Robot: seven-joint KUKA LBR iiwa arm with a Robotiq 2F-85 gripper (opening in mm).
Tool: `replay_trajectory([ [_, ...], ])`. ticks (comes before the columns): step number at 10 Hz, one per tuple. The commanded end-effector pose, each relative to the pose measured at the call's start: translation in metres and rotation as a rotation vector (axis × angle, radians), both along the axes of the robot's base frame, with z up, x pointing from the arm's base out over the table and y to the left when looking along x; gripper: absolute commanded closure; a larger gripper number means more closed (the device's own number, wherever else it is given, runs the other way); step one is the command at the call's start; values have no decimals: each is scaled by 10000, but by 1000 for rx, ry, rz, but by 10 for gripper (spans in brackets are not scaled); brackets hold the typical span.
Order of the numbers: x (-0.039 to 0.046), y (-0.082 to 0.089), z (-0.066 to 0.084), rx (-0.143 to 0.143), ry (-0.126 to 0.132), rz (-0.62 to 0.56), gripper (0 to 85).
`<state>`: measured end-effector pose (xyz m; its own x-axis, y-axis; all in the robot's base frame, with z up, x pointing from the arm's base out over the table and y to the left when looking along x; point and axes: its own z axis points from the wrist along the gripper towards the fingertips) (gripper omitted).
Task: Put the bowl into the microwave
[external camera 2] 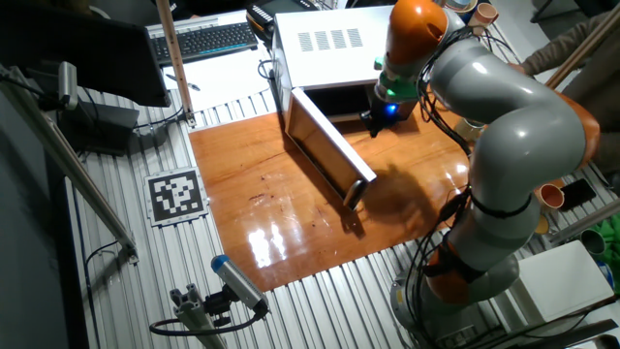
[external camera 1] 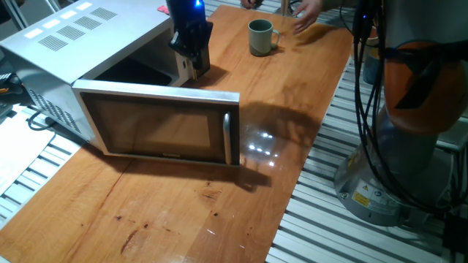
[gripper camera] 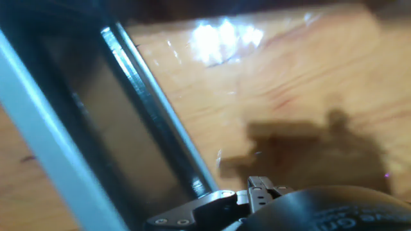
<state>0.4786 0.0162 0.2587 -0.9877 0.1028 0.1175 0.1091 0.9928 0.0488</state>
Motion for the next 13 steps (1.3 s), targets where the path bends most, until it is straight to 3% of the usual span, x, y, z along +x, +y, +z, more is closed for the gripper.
replay_trajectory([
  [1,18,-241,-23,-3,-1,20,850],
  [3,18,-426,-10,-33,-12,35,850],
  [4,18,-426,-10,-43,-13,45,850],
  [7,18,-426,-10,-50,-40,91,850],
  [8,18,-426,-10,-34,-44,102,850],
  [11,18,-426,-10,-1,-24,65,850],
  [13,18,-426,-10,-32,-25,1,850],
])
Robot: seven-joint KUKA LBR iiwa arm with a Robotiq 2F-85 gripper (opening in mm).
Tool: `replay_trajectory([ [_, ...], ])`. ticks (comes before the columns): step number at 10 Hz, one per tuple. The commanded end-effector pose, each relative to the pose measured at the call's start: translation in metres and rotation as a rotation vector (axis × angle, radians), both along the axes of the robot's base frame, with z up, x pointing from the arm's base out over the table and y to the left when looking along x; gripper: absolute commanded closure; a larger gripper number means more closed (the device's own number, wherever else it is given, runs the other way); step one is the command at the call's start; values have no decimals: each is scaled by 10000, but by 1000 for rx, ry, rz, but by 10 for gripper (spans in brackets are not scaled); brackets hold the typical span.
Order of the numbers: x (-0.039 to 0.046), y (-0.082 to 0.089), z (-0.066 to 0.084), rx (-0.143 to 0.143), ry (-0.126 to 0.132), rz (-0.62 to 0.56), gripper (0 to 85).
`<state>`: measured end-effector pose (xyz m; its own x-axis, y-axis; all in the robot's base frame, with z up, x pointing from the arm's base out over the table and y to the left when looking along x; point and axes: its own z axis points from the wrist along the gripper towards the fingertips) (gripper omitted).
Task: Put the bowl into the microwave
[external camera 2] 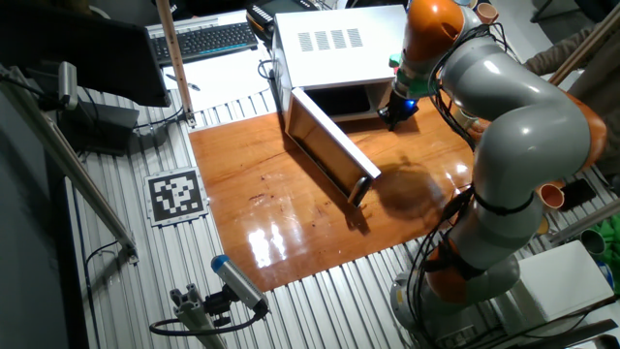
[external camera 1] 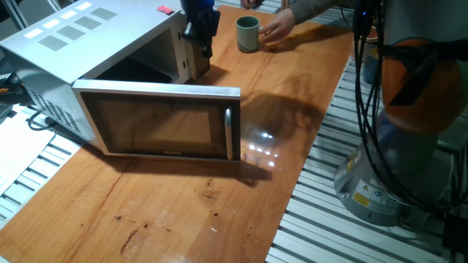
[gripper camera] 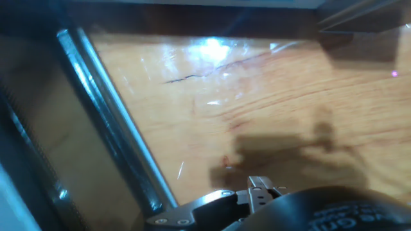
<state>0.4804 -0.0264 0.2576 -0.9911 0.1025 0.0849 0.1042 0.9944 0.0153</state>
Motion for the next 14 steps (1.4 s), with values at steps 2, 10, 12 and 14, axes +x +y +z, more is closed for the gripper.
replay_trajectory([
  [2,-1,0,2,-86,-42,0,850],
  [10,20,-654,-18,-40,-16,99,850],
  [12,33,-911,-83,2,-21,126,850],
  [14,50,-873,-106,-1,-23,111,850],
])
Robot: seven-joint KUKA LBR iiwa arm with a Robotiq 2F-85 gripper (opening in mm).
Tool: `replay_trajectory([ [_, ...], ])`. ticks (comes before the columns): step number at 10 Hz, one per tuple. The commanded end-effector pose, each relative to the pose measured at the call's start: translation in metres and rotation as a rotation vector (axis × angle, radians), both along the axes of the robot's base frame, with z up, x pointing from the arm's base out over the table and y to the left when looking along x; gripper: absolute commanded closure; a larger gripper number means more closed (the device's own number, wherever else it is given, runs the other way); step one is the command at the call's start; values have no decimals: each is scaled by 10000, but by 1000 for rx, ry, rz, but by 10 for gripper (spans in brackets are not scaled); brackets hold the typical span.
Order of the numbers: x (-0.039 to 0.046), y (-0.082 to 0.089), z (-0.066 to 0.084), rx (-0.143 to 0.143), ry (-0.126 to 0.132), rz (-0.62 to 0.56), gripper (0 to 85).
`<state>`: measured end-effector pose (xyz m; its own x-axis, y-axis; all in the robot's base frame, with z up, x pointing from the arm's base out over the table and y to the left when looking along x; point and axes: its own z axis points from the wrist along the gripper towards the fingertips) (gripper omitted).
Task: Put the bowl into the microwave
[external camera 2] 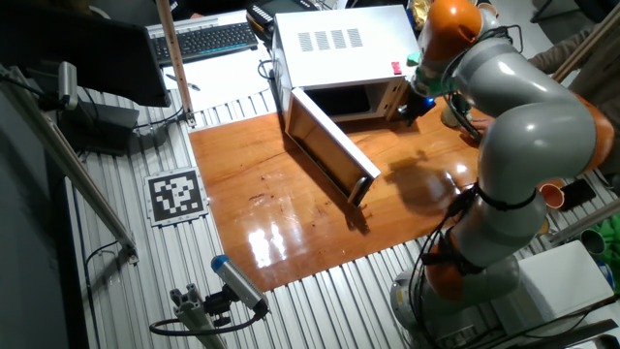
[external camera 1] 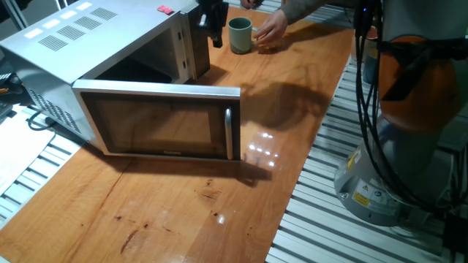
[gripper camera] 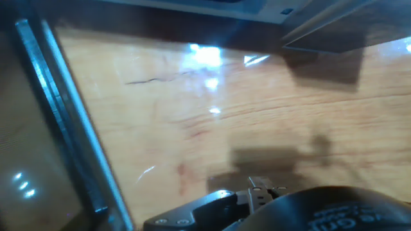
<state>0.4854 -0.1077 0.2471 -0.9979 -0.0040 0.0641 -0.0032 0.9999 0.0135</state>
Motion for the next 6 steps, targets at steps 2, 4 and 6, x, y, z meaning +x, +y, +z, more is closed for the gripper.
replay_trajectory([
  [2,0,-60,-1,-29,21,-24,850],
  [4,0,-60,-1,-78,51,-91,850],
  [6,0,-60,-1,-137,78,-156,850],
])
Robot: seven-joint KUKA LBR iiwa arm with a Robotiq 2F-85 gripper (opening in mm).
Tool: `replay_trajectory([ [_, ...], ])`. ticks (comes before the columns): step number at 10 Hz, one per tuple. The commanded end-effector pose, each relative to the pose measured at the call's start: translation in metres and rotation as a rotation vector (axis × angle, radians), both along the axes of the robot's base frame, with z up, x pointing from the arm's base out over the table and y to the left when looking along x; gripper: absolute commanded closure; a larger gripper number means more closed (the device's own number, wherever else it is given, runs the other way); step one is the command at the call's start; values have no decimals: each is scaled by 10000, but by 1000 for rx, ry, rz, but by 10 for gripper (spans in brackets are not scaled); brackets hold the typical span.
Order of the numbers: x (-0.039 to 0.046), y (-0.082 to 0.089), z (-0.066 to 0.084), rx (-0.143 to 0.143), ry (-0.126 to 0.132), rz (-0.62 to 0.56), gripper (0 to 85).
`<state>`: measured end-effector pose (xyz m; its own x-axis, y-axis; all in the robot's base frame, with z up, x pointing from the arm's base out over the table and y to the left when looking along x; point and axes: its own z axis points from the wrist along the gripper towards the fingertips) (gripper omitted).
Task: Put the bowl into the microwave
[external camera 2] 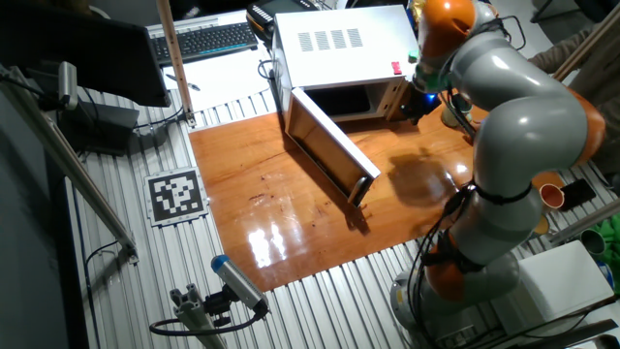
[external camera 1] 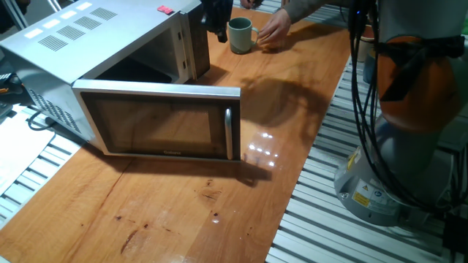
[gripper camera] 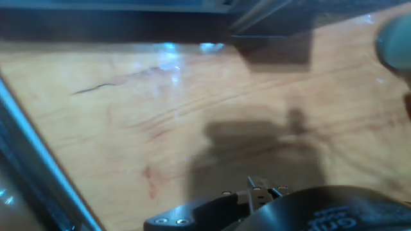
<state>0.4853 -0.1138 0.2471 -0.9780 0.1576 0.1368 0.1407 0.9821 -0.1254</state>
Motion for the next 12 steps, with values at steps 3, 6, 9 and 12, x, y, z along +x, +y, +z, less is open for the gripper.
replay_trajectory([
  [3,1,1,-1,-50,-16,-78,850],
  [6,1,1,-1,-33,-227,-36,850],
  [9,1,1,-1,60,-292,-19,850],
  [12,1,1,-1,68,-260,-72,850],
])
